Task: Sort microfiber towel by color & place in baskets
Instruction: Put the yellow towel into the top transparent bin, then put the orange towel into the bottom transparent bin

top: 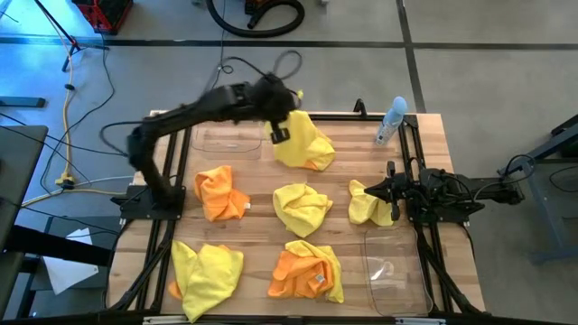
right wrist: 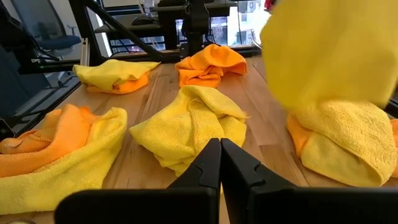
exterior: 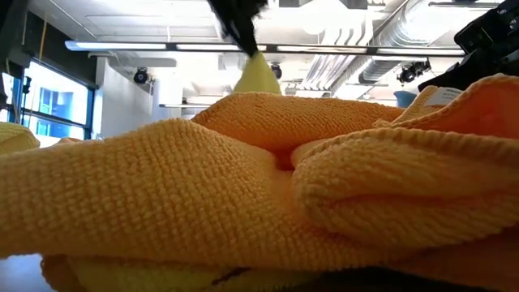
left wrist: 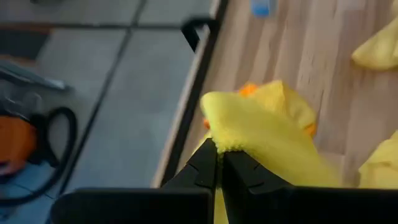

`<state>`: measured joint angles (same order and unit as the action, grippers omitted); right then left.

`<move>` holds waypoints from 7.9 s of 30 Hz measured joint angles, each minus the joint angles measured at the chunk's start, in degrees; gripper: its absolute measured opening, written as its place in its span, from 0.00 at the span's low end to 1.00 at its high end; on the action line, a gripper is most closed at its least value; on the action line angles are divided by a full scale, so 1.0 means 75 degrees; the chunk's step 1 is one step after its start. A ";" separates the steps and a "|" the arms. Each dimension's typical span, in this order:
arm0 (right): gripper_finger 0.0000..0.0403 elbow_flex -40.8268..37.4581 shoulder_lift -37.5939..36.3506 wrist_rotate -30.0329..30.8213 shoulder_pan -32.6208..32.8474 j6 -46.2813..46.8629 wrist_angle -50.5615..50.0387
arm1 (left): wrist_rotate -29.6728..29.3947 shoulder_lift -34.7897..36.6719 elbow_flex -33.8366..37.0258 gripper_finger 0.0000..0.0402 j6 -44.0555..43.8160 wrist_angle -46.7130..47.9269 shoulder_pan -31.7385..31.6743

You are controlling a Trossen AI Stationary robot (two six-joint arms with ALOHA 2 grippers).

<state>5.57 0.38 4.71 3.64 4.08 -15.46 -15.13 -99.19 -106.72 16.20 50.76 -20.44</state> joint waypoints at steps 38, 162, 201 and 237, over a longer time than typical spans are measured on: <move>0.00 -0.0001 0.0000 0.0003 0.0000 -0.0001 0.0000 | -0.1363 0.0141 0.0009 0.00 -0.5604 0.5236 -0.1735; 0.00 -0.0001 0.0001 0.0004 -0.0001 -0.0002 -0.0001 | -0.1693 0.3232 0.5943 0.32 -0.4190 -0.1367 0.1653; 0.00 -0.0001 0.0003 0.0011 -0.0003 0.0659 0.0267 | -0.0991 0.3516 0.8800 0.32 -0.3137 -0.3672 0.3890; 0.00 0.2786 0.5677 0.1617 0.0177 0.0327 0.2764 | 0.0009 0.9350 1.1785 0.32 -0.2383 -0.4214 0.3878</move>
<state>26.47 42.96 16.84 4.97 6.53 5.27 -15.07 -29.06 -18.33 -1.67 19.15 8.64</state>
